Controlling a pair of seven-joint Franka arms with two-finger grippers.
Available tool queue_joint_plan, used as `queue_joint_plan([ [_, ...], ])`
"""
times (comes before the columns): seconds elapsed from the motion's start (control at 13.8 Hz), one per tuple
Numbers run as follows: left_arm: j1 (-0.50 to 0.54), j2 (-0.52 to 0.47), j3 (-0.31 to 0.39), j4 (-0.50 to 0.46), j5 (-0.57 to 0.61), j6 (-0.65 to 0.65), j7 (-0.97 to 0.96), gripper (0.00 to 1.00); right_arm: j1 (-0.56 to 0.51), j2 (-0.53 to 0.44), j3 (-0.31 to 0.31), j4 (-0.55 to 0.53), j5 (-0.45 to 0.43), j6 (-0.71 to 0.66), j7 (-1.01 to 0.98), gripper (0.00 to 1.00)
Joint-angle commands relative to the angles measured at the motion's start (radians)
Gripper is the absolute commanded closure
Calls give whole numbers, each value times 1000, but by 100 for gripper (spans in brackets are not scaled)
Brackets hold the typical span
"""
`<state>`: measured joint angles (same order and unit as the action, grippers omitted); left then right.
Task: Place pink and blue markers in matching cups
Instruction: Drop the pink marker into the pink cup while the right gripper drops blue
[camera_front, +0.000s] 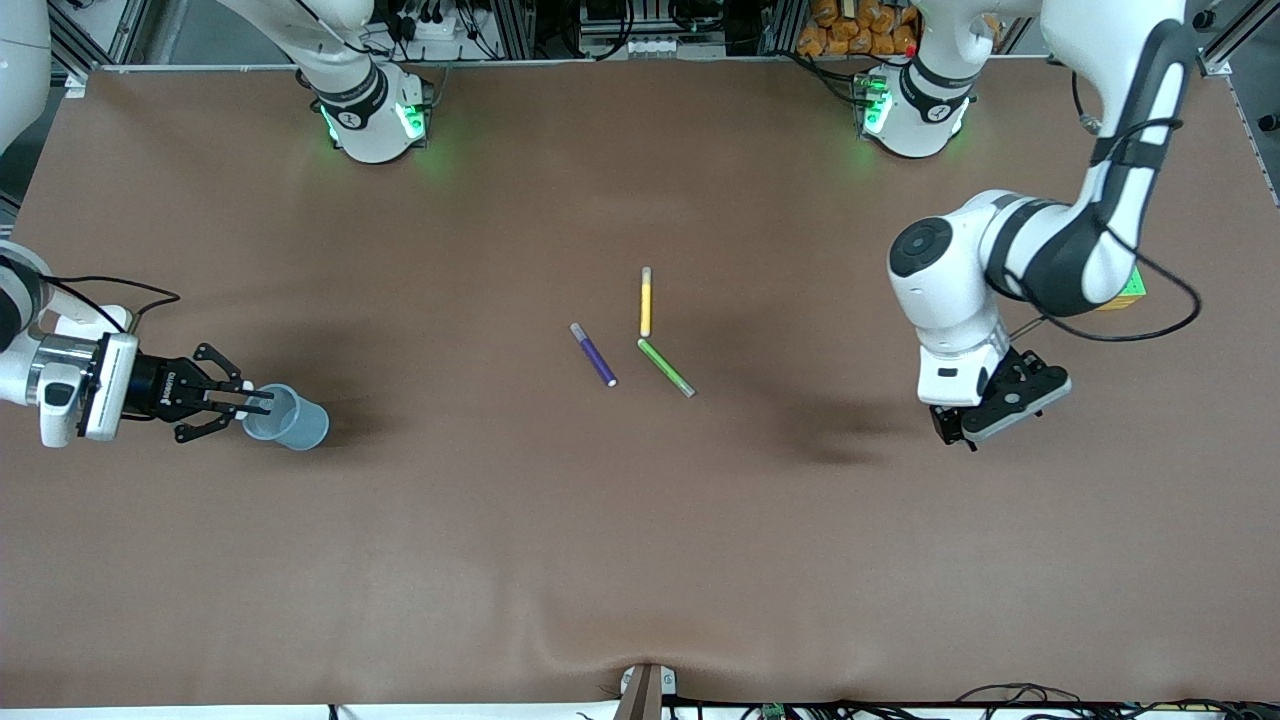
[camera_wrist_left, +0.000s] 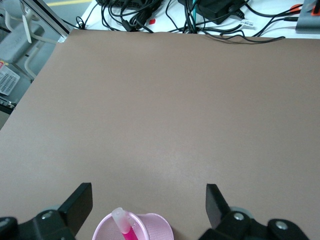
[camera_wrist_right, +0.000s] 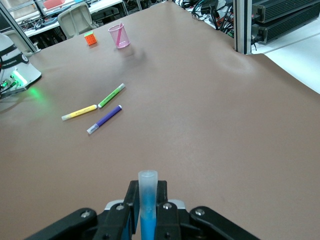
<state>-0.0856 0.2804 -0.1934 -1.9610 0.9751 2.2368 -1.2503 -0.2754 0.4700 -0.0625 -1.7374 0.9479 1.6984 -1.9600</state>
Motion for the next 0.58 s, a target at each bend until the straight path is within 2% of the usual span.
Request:
queue_joint_plan([
  [0.0, 9, -16, -4, 79, -180, -63, 173, 0, -24, 12, 15, -2, 26, -8, -42, 100],
  [0.07, 9, -29, -3, 95, -255, -81, 249, 0, -25, 15, 15, -2, 26, -6, -43, 100],
  [0.14, 12, -45, -1, 115, -312, -103, 325, 0, -24, 15, 15, -1, 26, 1, -56, 93],
  [0.22, 18, -58, -3, 123, -353, -120, 372, 0, -24, 15, 15, -1, 26, 3, -62, 17],
  [0.29, 18, -66, -3, 138, -395, -125, 396, 0, -24, 15, 15, -1, 26, 3, -63, 0],
  [0.43, 23, -96, -3, 162, -475, -176, 501, 0, -25, 12, 15, -1, 22, 1, -54, 0],
  [0.51, 35, -115, -3, 172, -563, -187, 575, 0, -24, 10, 13, -1, 20, 1, -45, 0],
])
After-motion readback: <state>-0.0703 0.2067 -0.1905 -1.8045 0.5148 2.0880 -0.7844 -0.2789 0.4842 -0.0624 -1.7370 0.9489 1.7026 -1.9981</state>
